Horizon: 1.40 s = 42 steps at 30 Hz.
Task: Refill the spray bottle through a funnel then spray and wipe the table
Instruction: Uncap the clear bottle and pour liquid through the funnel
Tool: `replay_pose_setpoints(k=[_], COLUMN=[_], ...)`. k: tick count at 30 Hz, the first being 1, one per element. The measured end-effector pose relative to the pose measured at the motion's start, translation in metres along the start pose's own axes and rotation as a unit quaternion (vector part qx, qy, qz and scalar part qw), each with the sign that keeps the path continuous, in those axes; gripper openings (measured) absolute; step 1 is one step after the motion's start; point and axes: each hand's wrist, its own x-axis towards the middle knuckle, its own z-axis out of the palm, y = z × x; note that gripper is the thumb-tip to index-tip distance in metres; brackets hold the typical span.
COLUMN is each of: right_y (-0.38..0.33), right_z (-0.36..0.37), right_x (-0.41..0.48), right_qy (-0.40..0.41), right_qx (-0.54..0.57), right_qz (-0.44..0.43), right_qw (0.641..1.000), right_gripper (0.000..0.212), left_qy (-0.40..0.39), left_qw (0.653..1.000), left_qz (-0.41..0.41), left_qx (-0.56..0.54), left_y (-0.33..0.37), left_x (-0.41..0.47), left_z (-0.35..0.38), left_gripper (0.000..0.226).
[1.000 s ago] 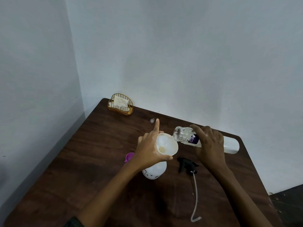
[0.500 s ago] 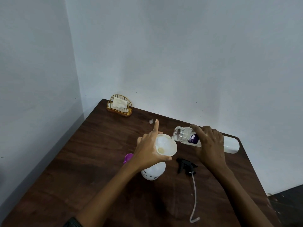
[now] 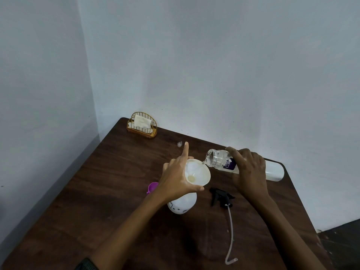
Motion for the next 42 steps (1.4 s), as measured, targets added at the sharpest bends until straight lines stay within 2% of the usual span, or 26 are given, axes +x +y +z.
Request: replay_pose_setpoints(k=[42], right_y=[0.0031], right_z=[-0.0015], right_x=[0.0011], right_qy=[0.011], right_qx=[-0.01], right_qz=[-0.003], right_qw=[1.0], right_gripper=[0.073], left_qy=[0.002], left_qw=[1.0], left_qz=[-0.007], left_qx=[-0.002], left_y=[0.0023], left_x=[0.001], left_z=[-0.0008], left_gripper=[0.13])
